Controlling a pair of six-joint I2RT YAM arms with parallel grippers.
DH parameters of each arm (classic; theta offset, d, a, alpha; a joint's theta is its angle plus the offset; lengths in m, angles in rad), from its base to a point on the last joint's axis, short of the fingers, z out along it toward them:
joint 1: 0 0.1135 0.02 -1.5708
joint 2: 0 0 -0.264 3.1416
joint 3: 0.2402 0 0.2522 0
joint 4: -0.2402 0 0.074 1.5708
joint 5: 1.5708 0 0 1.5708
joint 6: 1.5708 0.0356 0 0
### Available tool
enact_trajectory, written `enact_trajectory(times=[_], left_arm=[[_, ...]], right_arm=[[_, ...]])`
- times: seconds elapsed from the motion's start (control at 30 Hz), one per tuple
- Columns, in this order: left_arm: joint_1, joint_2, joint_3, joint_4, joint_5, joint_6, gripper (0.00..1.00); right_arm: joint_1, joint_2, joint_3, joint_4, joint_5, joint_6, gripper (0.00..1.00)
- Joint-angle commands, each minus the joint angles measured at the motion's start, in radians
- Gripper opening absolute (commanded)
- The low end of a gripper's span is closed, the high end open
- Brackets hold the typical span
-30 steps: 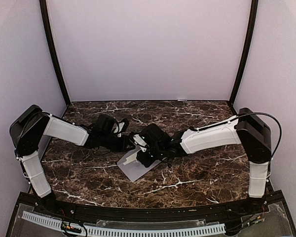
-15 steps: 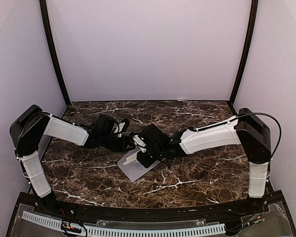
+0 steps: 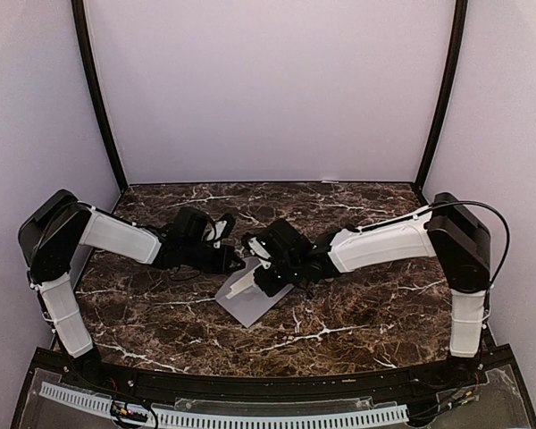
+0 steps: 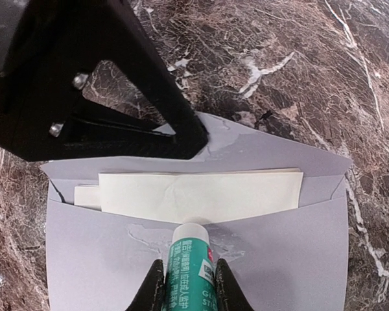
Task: Place the letter into the envelope and seal it
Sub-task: Paint the envelope at the center of the board.
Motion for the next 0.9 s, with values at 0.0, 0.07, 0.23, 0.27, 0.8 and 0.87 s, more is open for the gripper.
enact_trajectory(times=[0.0,0.07,0.23,0.27,0.8,0.87], left_arm=[[-0.005,0.009,0.007,-0.013,0.007,0.018,0.0],[-0.005,0.01,0.007,-0.013,0.007,0.018,0.0],[-0.004,0.012,0.008,-0.013,0.008,0.02,0.0],[-0.005,0.012,0.008,-0.013,0.008,0.02,0.0],[-0.005,0.021,0.011,-0.021,-0.004,0.0,0.0],[-0.005,0.021,0.011,-0.025,-0.007,0.0,0.0]], right_arm=[[-0.032,0.019,-0.017,-0.057,0.06,0.013,0.0],[-0.038,0.021,-0.015,-0.06,0.066,0.016,0.0],[-0.056,0.022,-0.014,-0.069,0.079,0.018,0.0],[-0.06,0.023,-0.013,-0.07,0.08,0.018,0.0],[-0.024,-0.003,-0.03,-0.044,-0.142,-0.065,0.0],[-0.014,-0.002,-0.029,-0.041,-0.174,-0.076,0.0]])
